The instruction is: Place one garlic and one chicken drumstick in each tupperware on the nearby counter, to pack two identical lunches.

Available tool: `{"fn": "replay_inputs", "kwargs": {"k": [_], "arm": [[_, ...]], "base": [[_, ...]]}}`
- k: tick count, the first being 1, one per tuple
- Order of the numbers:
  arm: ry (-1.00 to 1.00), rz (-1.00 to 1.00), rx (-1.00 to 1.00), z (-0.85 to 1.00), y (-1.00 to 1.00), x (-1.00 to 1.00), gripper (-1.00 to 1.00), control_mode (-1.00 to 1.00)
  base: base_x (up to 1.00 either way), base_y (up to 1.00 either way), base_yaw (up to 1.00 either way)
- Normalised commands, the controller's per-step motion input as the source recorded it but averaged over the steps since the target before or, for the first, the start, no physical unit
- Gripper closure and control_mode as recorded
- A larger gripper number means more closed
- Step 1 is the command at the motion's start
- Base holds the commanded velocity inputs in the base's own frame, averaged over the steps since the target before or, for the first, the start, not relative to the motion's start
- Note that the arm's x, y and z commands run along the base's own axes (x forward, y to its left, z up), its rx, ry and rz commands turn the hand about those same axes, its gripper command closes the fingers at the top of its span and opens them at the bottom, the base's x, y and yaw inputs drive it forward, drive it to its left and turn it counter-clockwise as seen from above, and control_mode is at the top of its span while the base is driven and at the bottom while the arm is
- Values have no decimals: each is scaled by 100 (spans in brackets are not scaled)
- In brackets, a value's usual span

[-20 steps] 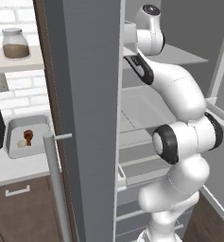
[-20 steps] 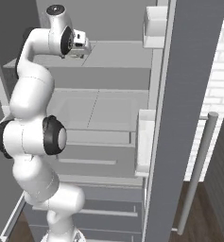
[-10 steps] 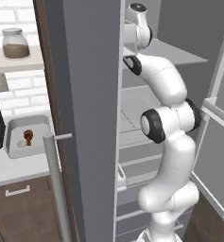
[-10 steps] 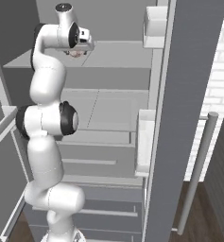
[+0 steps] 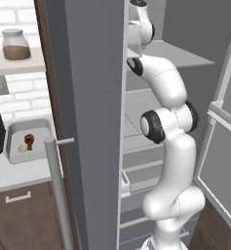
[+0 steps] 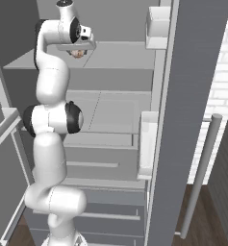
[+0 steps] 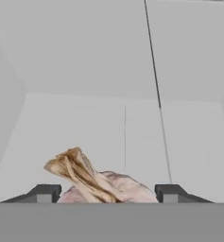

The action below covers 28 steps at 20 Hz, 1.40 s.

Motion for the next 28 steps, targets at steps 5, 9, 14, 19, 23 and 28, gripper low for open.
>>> {"fn": "replay_inputs", "kwargs": {"k": [5, 9, 14, 19, 23, 28], "arm": [[-5, -7, -1, -65, -18, -75, 100, -100], [-44, -13, -3, -85, -25, -93, 100, -100], [-70, -13, -4, -93, -14, -49, 100, -100], [-16, -14, 14, 60, -35, -96, 100, -100], [1, -6, 18, 80, -38, -100, 100, -100], [4, 0, 3, 17, -15, -100, 100, -100]], "base": [[0, 0, 0], [0, 0, 0], [0, 0, 0], [0, 0, 0], [0, 0, 0], [0, 0, 0]]}}
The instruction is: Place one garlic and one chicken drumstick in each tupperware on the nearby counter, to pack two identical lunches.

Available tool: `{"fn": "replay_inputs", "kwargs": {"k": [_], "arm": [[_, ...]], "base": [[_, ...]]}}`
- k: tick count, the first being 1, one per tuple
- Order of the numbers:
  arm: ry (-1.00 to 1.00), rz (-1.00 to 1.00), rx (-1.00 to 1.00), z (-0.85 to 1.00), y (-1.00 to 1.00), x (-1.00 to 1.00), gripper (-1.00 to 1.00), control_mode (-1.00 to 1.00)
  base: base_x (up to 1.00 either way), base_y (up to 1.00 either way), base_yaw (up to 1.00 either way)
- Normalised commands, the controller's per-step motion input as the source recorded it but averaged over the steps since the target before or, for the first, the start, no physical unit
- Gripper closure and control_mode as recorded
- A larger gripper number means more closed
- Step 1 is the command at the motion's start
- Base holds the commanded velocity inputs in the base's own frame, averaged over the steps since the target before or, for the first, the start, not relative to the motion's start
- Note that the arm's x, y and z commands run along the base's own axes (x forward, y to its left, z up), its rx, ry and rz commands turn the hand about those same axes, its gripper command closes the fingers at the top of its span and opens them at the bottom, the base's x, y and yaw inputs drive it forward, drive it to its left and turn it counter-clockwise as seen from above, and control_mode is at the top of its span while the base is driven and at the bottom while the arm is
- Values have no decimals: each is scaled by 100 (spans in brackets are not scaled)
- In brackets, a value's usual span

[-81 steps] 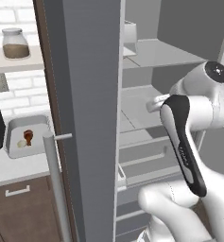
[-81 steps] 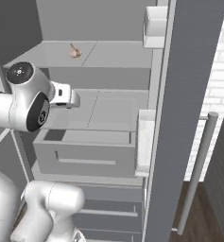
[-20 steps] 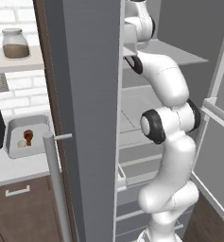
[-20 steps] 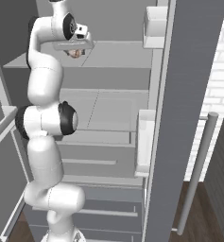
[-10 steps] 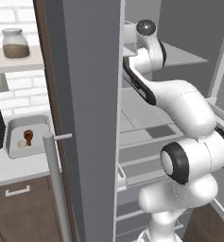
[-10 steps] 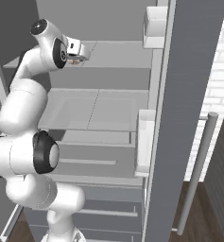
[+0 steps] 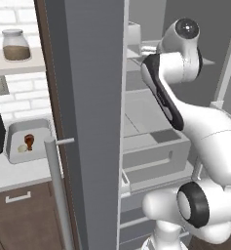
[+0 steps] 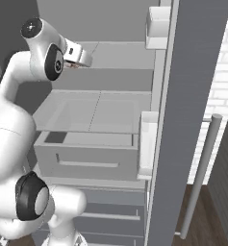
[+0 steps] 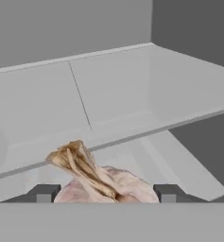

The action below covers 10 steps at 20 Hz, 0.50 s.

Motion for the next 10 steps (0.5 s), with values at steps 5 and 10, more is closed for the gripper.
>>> {"fn": "replay_inputs", "kwargs": {"k": [5, 10], "arm": [[0, 0, 0, -30, -22, -100, 100, -100], [7, 3, 0, -55, -27, -100, 100, -100]], "base": [[0, 0, 0], [0, 0, 0]]}}
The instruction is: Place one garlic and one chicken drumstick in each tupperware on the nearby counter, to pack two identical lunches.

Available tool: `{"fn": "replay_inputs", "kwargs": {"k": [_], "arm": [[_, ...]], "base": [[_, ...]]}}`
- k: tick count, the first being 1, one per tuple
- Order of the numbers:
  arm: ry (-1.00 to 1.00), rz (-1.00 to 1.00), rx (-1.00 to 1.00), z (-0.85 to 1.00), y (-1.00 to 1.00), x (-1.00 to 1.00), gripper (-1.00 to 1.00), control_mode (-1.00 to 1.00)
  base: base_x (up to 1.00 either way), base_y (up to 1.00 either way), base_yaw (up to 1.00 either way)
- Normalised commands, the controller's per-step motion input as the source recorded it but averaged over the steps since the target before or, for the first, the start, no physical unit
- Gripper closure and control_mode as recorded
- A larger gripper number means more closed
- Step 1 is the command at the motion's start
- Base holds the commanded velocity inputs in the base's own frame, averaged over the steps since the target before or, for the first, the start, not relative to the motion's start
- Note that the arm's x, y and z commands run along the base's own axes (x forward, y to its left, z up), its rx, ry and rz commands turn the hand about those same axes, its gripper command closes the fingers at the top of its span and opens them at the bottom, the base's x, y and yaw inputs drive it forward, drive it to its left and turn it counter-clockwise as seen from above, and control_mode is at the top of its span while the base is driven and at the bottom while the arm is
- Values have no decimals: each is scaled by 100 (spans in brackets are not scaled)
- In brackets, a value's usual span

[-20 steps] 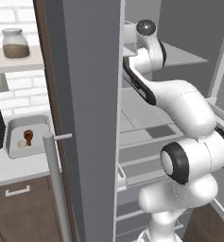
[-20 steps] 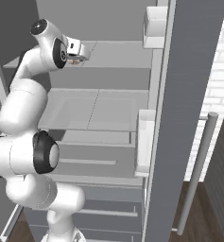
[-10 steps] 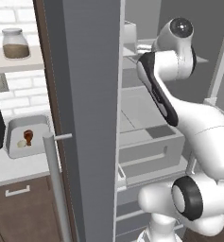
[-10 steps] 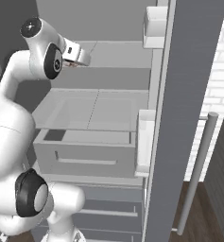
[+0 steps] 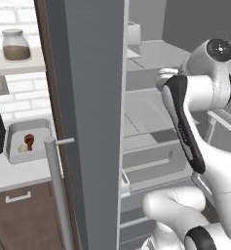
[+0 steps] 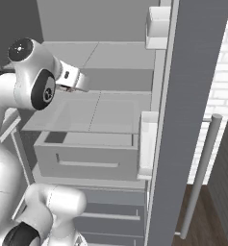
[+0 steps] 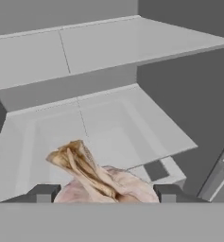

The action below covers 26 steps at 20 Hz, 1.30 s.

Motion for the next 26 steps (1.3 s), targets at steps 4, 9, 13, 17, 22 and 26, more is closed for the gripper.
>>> {"fn": "replay_inputs", "kwargs": {"k": [4, 9, 13, 17, 22, 26], "arm": [[19, 8, -6, -63, -6, -100, 100, -100], [16, 9, -8, -40, 0, -60, 100, 100], [0, 0, 0, 0, 0, 0, 100, 100], [0, 0, 0, 0, 0, 0, 100, 100], [0, 0, 0, 0, 0, 0, 100, 100], [0, 0, 0, 0, 0, 0, 100, 100]], "base": [[0, 0, 0], [-40, 0, 8], [-100, 0, 33], [-100, 0, 55], [-86, 3, 67], [-13, 36, 89]]}}
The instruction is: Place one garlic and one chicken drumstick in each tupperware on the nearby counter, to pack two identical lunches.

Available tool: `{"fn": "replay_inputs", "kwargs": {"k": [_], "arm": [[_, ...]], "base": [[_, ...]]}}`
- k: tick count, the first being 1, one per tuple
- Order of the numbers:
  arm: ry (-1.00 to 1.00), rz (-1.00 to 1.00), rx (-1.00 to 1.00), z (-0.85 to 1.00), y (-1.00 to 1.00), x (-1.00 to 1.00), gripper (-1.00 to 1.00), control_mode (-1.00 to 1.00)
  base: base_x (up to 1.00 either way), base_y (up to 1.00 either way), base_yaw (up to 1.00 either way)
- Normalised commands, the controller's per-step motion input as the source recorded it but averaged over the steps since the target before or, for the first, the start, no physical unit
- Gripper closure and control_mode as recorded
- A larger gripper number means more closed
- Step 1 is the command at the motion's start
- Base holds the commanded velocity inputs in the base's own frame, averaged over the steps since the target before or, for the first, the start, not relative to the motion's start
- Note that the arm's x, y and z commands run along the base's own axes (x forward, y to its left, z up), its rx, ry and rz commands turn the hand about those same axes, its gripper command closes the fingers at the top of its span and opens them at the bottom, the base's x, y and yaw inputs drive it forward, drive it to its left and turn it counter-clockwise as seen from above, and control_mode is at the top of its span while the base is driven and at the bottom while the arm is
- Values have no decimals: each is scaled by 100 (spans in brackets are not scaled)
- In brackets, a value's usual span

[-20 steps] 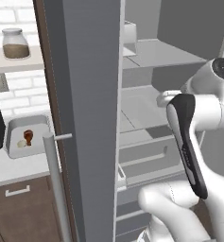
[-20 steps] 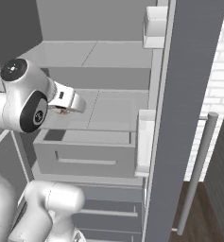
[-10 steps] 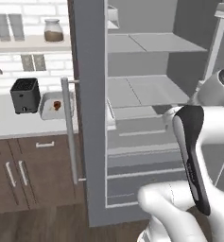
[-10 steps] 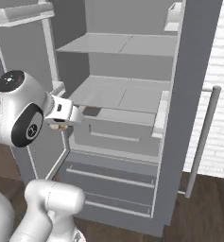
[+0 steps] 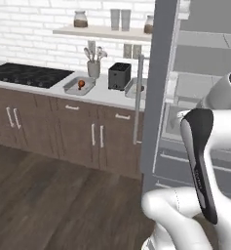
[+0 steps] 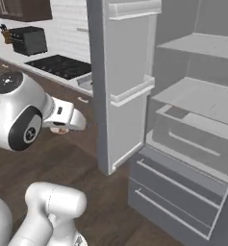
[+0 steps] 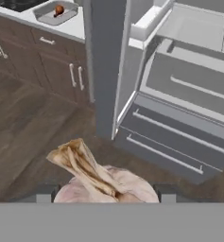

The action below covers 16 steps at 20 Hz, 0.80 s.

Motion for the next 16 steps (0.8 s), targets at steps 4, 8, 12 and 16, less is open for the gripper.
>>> {"fn": "replay_inputs", "kwargs": {"k": [4, 8, 12, 16], "arm": [[0, 0, 0, 0, 0, 0, 100, 100], [0, 0, 0, 0, 0, 0, 100, 100], [0, 0, 0, 0, 0, 0, 100, 100], [0, 0, 0, 0, 0, 0, 100, 100]], "base": [[0, 39, 92], [34, 39, 81], [100, 27, 50], [100, 6, 2]]}}
